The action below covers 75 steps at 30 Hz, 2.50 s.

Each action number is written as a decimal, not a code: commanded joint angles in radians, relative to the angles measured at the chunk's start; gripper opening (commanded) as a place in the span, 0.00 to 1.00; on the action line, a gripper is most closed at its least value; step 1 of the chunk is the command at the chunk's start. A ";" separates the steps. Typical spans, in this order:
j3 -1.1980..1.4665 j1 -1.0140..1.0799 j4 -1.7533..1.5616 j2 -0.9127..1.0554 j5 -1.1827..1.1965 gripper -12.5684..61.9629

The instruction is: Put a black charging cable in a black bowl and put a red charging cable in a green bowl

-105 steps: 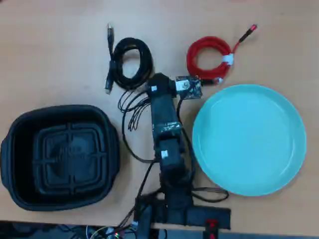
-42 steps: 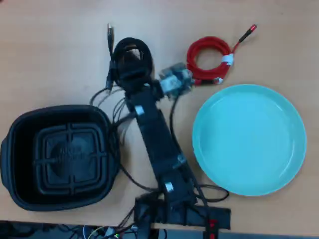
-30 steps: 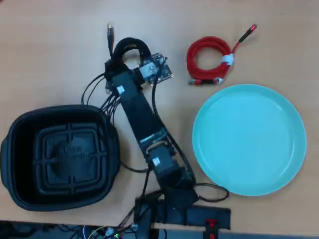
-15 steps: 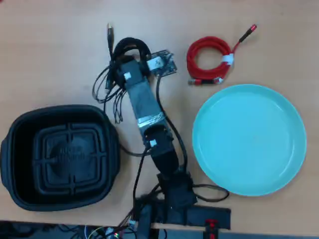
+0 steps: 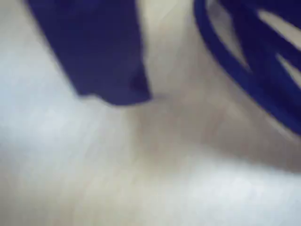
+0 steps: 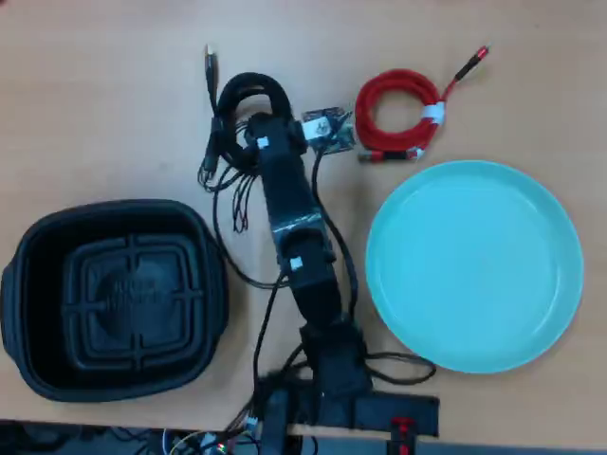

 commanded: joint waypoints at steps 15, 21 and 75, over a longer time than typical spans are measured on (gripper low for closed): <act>-0.040 -0.075 -0.156 0.012 0.155 0.93; -0.049 -0.094 -0.166 -0.002 0.468 0.93; -0.253 -0.161 -0.040 0.158 0.140 0.09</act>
